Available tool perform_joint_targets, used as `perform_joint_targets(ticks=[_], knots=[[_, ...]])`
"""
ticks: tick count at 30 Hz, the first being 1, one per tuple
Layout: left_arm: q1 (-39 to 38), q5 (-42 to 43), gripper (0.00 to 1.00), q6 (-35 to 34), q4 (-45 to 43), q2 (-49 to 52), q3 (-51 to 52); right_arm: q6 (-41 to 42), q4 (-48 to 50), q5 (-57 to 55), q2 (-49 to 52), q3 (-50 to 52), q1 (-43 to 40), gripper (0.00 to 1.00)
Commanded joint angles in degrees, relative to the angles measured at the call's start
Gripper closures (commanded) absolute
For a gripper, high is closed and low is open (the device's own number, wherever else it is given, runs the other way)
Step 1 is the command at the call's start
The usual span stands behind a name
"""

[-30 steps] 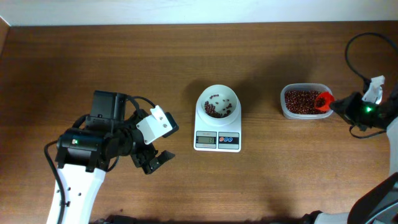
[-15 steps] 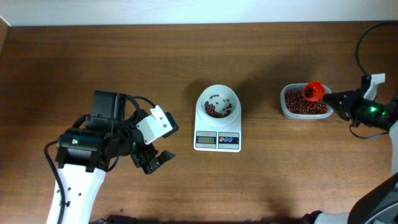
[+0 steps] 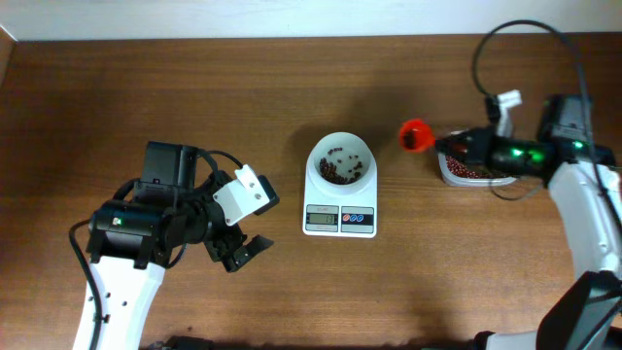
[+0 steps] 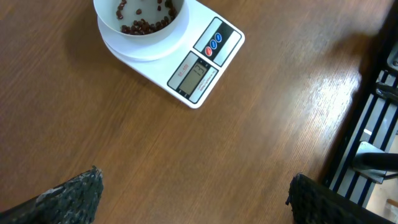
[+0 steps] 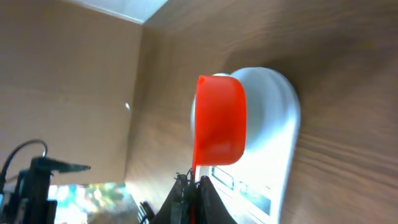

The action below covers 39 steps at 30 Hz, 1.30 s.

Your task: Scoop and weigh 50g on scale

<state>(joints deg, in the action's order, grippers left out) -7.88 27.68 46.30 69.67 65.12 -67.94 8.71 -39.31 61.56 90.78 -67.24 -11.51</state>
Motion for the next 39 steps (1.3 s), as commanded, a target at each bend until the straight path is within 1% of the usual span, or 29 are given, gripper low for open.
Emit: perform_joint_targets(ticks=[1, 6, 9, 13, 17, 21, 25, 32, 36, 39], knots=[[0.3, 1.0, 0.01, 1.0, 0.1, -0.5, -1.2, 2.4, 3.2, 0.5, -1.6, -0.4, 5.7, 0.96], [0.3, 1.0, 0.01, 1.0, 0.1, -0.5, -1.2, 3.0, 7.1, -5.6, -1.6, -0.4, 12.9, 0.96], [0.3, 1.0, 0.01, 1.0, 0.1, -0.5, -1.2, 2.2, 7.5, -12.9, -1.6, -0.4, 16.3, 0.96], [0.3, 1.0, 0.01, 1.0, 0.1, -0.5, -1.2, -4.7, 8.7, -19.8, -1.6, -0.4, 20.5, 0.96], [0.3, 1.0, 0.01, 1.0, 0.1, -0.5, -1.2, -9.8, 10.3, -28.3, -1.6, -0.4, 23.7, 0.96], [0.3, 1.0, 0.01, 1.0, 0.1, -0.5, -1.2, -15.0, 10.8, -29.5, -1.6, -0.4, 25.9, 0.96], [0.3, 1.0, 0.01, 1.0, 0.1, -0.5, -1.2, -15.4, 11.3, -33.8, -1.6, -0.4, 27.2, 0.96], [0.3, 1.0, 0.01, 1.0, 0.1, -0.5, -1.2, -16.3, 11.3, -34.0, -1.6, -0.4, 27.6, 0.96], [0.3, 1.0, 0.01, 1.0, 0.1, -0.5, -1.2, -17.8, 11.3, -34.5, -1.6, -0.4, 29.2, 0.96], [0.3, 1.0, 0.01, 1.0, 0.1, -0.5, -1.2, -17.8, 11.3, -38.9, -1.6, -0.4, 30.8, 0.96]])
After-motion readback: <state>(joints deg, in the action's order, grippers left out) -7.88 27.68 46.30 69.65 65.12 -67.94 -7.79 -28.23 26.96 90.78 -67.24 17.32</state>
